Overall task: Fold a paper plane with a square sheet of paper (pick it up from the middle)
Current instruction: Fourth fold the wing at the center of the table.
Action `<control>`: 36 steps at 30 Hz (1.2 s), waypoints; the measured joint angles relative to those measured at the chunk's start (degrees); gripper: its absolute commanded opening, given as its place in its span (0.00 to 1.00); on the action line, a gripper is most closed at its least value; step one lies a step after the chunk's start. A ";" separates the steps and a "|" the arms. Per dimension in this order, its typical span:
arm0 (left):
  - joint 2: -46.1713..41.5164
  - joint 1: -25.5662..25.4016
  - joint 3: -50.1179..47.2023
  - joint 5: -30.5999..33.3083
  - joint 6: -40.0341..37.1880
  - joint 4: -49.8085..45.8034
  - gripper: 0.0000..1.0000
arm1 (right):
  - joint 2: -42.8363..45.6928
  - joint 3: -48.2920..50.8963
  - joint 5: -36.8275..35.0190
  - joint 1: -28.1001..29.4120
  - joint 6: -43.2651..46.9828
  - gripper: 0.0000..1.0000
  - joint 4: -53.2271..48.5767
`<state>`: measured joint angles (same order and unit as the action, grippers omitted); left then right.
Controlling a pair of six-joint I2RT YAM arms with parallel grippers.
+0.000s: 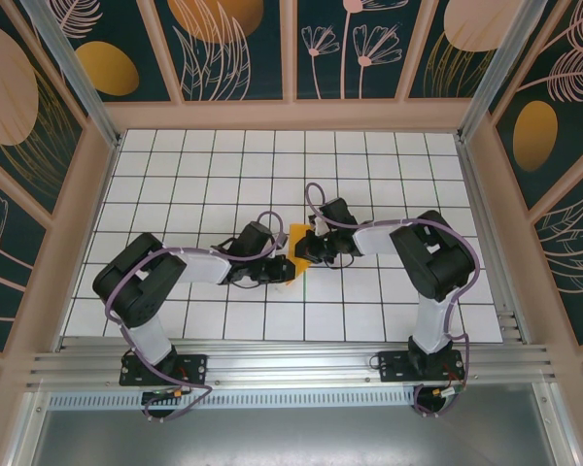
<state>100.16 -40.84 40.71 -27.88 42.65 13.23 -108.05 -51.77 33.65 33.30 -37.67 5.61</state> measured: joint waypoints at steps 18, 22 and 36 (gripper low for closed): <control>-1.44 -1.60 -1.40 3.34 -0.37 -0.13 0.09 | -0.92 -1.03 1.27 -0.46 -0.42 0.09 -0.70; -1.55 -1.73 -1.68 3.54 -0.35 0.09 0.08 | -1.07 -1.11 1.55 -0.55 -0.42 0.08 -0.72; -4.24 -2.43 -3.82 3.74 0.09 -1.38 0.06 | -1.51 -1.53 2.08 -0.66 -0.42 0.08 -0.90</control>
<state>95.92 -43.27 36.88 -24.14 42.74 11.86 -109.56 -53.30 35.73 32.64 -38.09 4.71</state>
